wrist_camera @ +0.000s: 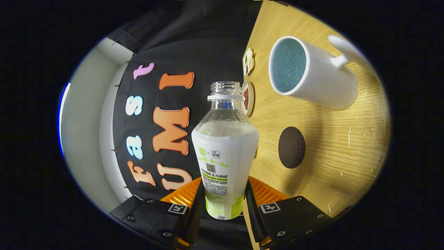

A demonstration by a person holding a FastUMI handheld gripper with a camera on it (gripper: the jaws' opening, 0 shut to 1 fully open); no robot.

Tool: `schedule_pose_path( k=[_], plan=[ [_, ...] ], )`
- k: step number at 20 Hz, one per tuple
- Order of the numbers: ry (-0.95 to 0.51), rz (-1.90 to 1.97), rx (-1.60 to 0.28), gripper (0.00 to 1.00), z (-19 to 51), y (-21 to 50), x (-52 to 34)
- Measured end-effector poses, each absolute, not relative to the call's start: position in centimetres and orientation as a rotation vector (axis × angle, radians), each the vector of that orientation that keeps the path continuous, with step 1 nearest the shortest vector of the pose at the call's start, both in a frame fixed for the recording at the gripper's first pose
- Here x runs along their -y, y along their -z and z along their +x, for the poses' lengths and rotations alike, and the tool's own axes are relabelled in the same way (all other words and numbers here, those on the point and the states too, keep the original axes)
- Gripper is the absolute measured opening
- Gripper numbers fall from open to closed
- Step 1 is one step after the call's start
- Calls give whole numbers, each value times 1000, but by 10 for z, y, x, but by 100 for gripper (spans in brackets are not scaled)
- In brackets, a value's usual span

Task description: Take the bottle from table, then pour the juice into the cup, finally place the bottle on the coaster

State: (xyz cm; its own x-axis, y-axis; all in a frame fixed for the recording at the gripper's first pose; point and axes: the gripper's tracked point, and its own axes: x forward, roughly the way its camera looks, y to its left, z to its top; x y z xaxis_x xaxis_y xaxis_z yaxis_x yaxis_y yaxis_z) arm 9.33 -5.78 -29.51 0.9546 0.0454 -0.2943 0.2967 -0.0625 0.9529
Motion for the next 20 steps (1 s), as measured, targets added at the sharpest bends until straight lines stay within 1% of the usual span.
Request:
schedule_pose_path(
  k=[12, 20],
  plan=[
    [235, 1762, -232, 61, 98, 295, 73],
    [232, 1766, -210, 61, 94, 290, 84]
  ],
)
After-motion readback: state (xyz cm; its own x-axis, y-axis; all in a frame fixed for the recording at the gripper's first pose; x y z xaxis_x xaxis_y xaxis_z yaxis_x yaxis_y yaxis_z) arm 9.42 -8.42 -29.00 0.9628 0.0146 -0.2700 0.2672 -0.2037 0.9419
